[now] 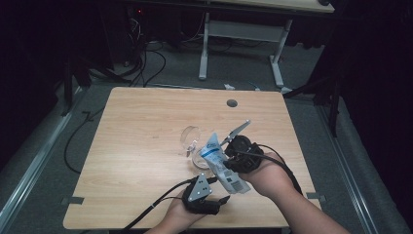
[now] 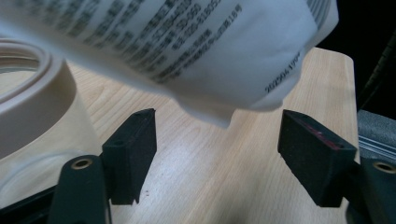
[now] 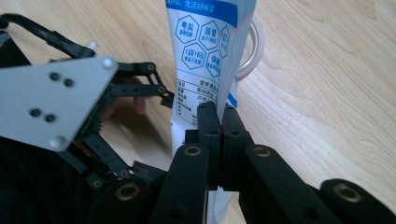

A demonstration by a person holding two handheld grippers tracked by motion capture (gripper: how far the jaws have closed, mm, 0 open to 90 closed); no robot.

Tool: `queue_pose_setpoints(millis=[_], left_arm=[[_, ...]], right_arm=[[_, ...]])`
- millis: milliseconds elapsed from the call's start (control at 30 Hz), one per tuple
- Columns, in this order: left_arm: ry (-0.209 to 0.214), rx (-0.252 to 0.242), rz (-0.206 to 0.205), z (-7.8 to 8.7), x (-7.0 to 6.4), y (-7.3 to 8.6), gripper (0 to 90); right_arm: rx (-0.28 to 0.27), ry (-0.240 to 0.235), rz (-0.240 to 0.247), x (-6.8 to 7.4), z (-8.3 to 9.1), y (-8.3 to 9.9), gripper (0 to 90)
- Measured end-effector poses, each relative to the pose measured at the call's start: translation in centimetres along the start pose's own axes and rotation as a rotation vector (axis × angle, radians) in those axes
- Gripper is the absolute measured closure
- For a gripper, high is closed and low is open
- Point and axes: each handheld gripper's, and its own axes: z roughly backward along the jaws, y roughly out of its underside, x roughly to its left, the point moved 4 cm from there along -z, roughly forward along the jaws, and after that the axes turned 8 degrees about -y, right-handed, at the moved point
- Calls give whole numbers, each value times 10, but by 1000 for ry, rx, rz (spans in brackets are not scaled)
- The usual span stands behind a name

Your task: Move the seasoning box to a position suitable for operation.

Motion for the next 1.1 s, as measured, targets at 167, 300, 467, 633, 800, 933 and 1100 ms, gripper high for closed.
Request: queue_pose_setpoints(millis=[167,300,467,633,800,933,1100], left_arm=[[-9,-20,8,-3,-7,-4,287],[-27,-10,8,-4,-8,-5,323],[-45,-2,0,-4,-8,-7,390],[-52,2,-24,-3,-11,-8,438],[-65,-7,-41,-1,-13,-9,476],[-67,-14,-63,0,-15,-12,515],[-69,-15,-72,0,-18,-13,539]], right_arm=[[-4,-6,-3,1,-4,0,900],[-5,-5,-10,0,-5,1,900],[-16,0,-20,-3,-2,3,900],[-14,0,-16,-3,-3,4,900],[-15,7,-23,-4,-2,5,900],[-15,16,-29,-6,-1,6,900],[-11,22,-29,-7,-1,7,900]])
